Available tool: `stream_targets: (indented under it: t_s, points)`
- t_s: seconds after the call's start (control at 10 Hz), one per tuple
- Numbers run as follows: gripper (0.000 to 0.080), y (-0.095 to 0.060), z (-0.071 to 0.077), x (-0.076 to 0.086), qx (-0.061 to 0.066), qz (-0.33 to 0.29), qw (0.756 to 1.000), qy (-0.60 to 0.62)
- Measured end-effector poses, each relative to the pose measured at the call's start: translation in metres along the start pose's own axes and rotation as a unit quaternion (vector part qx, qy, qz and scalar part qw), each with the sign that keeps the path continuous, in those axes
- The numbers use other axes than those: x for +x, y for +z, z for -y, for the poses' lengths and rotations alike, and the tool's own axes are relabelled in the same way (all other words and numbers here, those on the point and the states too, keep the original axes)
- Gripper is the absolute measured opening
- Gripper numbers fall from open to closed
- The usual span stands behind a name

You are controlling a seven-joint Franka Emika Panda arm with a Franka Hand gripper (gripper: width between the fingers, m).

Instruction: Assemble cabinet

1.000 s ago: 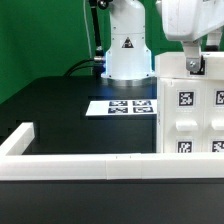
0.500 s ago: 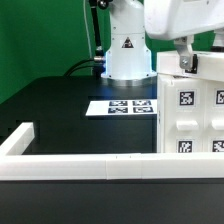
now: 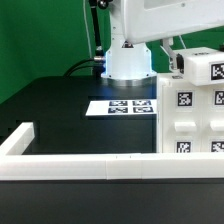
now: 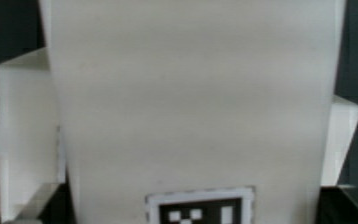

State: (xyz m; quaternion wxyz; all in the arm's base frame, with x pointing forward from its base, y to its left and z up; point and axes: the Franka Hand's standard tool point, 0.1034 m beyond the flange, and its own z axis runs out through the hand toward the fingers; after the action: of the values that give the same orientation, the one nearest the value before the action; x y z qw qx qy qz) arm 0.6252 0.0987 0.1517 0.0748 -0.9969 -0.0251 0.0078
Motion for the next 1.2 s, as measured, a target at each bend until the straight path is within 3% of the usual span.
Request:
stream_targets:
  t_s: [0.4, 0.7, 0.9, 1.0, 1.1, 1.2]
  points:
    - [0.0553, -0.0006, -0.0027, 0.0001, 0.004, -0.007, 0.986, 0.167]
    - [0.0553, 0.001, -0.0023, -0.0031, 0.034, -0.035, 0.924, 0.38]
    - [0.0553, 0.0012, -0.0011, -0.0027, 0.035, -0.032, 0.909, 0.414]
    - [0.0553, 0.0015, -0.0002, -0.0028, 0.038, -0.03, 0.891, 0.452]
    - [0.0553, 0.0016, -0.0002, -0.0028, 0.042, -0.028, 0.868, 0.494]
    - [0.0553, 0.0013, -0.0008, -0.0022, 0.052, -0.023, 0.82, 0.569]
